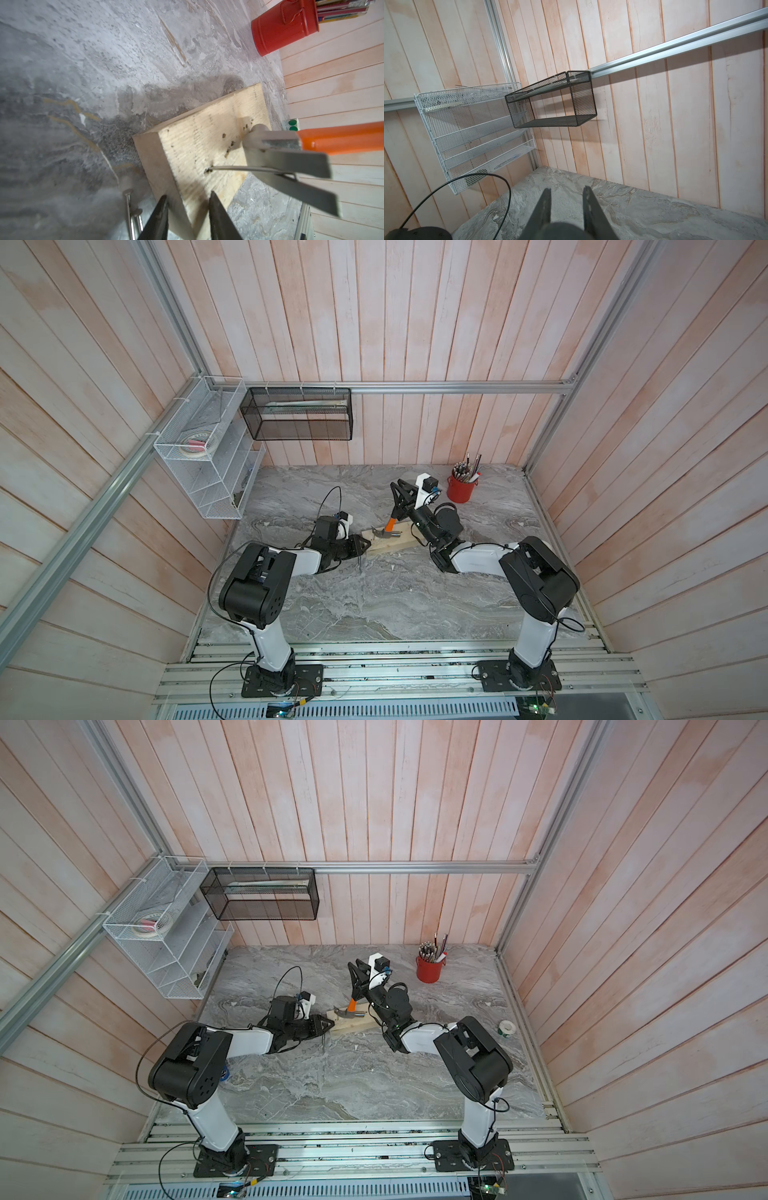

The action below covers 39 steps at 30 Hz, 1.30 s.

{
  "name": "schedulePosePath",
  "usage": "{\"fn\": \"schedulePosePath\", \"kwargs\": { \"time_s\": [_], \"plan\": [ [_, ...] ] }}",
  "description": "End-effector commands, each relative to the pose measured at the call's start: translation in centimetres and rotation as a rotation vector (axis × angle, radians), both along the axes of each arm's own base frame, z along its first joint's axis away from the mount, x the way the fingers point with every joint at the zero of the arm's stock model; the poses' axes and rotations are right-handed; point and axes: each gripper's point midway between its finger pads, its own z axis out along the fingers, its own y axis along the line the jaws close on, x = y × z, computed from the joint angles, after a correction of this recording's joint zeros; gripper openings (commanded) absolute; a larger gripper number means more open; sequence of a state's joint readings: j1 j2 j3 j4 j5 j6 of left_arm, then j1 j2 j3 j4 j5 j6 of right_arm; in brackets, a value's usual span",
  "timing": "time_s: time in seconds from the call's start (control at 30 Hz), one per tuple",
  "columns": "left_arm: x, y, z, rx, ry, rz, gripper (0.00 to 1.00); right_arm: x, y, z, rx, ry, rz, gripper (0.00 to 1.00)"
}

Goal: Use a claw hammer to pull out a nail
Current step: Remove the nail from the mounting plate.

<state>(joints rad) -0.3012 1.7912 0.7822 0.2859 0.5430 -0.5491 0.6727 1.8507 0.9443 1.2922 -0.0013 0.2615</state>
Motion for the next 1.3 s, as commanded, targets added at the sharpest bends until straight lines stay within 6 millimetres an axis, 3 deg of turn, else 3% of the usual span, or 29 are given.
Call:
{"fn": "schedulePosePath", "kwargs": {
  "time_s": [0.0, 0.93, 1.07, 1.27],
  "plan": [
    [-0.5, 0.2, -2.0, 0.040, 0.046, -0.008, 0.34, -0.6, -0.5, 0.2, 0.092, 0.041, 0.044, 0.00],
    [-1.0, 0.5, -2.8, 0.067, 0.065, -0.011, 0.34, -1.9, -6.9, 0.4, 0.279, 0.000, -0.051, 0.00],
    [-1.1, 0.3, -1.8, 0.057, 0.038, -0.028, 0.34, -2.0, -7.4, 1.2, 0.287, -0.015, -0.057, 0.00],
    [-1.3, 0.0, 2.4, 0.031, -0.100, -0.065, 0.34, -1.8, -7.3, 4.3, 0.258, -0.053, -0.061, 0.00]
  ]
}}
